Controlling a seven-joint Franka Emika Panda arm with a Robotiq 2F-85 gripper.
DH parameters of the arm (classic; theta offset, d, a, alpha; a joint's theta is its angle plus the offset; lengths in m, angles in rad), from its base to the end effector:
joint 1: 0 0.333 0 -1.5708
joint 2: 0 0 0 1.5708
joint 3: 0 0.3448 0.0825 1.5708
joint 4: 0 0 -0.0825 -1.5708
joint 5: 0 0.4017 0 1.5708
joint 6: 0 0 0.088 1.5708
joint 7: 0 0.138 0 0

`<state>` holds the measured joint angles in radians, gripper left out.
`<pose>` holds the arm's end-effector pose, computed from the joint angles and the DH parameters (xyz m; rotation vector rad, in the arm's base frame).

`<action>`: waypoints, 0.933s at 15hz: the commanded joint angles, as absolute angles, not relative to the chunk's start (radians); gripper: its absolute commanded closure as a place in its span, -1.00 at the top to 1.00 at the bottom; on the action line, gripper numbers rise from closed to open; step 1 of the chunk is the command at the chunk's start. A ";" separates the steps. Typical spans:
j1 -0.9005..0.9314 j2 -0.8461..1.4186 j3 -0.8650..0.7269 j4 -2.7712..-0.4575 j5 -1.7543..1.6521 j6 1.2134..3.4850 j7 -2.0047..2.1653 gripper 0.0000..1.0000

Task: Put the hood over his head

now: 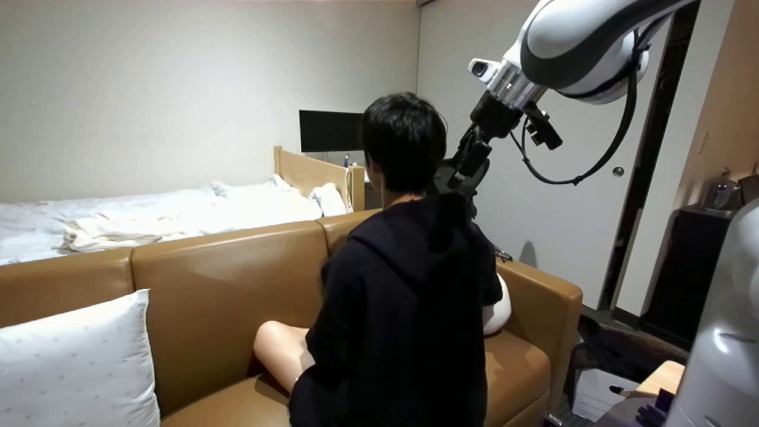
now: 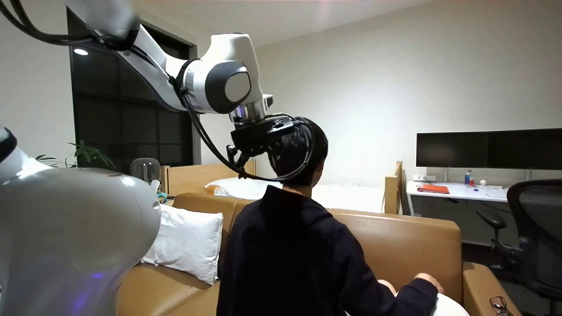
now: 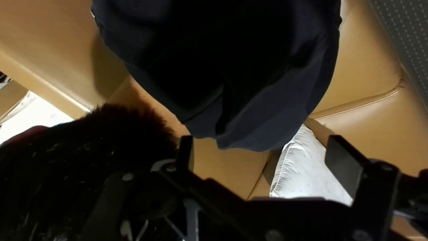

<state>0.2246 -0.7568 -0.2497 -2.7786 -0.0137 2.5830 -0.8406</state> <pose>0.3714 -0.0068 0.4618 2.6944 1.2092 0.8537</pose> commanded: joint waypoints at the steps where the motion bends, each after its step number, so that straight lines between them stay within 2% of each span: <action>1: 0.234 -0.705 -0.276 -2.772 -0.012 2.642 -0.880 1.00; 14: 0.308 -0.565 -0.359 -2.762 0.025 2.672 -1.032 1.00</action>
